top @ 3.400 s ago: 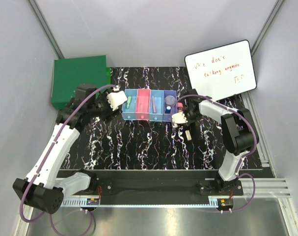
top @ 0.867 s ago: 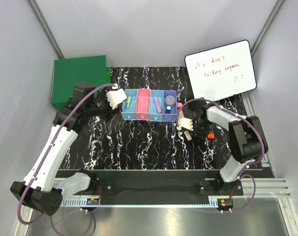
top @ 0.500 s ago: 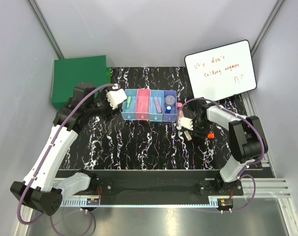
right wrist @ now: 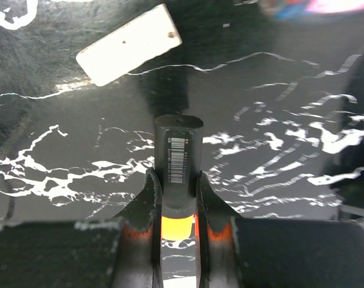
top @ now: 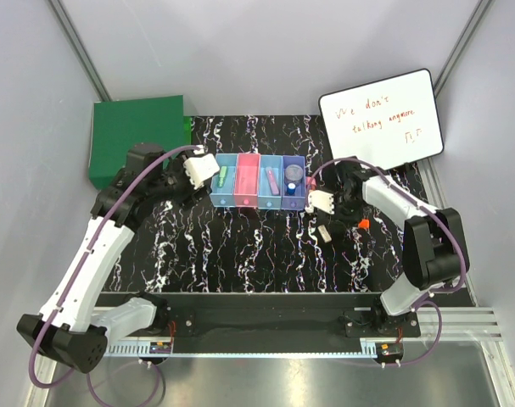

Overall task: Sort the stationery into containers
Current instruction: Pick up the pen from the center of the board.

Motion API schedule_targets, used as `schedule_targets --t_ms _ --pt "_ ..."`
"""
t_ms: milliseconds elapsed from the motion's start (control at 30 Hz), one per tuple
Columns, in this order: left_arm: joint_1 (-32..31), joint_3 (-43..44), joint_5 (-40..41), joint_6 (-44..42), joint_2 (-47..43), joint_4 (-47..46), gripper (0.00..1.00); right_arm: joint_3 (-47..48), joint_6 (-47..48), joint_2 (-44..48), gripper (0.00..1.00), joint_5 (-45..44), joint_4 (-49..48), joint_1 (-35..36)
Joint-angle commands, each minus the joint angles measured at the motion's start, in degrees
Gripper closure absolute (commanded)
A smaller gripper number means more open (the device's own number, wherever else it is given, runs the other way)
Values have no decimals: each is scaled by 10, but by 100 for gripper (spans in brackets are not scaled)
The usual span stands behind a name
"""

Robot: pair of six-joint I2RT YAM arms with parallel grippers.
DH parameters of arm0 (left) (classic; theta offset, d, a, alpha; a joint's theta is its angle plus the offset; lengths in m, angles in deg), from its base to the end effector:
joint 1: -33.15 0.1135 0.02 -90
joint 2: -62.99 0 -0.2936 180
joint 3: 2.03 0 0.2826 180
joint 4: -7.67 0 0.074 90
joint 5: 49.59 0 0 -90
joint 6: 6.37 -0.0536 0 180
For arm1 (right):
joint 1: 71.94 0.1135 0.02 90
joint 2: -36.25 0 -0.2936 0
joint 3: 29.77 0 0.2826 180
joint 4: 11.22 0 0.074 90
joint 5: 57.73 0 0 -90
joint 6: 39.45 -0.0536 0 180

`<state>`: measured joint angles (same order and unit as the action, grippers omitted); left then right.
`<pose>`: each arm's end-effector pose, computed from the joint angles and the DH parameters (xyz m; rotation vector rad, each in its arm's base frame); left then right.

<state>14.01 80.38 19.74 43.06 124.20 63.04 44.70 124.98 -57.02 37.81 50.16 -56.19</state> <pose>0.2251 -0.0981 0.4033 1.2324 1.7358 -0.1710 0.3123 0.0935 0.1901 -2.0944 2.0705 0.0002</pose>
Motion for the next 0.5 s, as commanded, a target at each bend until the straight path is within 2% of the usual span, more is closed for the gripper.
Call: schedule_targets --t_ms 0,300,467 --pt "-3 6 4 7 -21 -18 34 57 -24 20 100 17 18 3" --pt "-3 -10 -1 5 -31 -18 34 151 -32 -9 100 16 21 52" --pt "-3 -13 -2 10 -33 -19 35 268 -119 -81 100 33 26 77"
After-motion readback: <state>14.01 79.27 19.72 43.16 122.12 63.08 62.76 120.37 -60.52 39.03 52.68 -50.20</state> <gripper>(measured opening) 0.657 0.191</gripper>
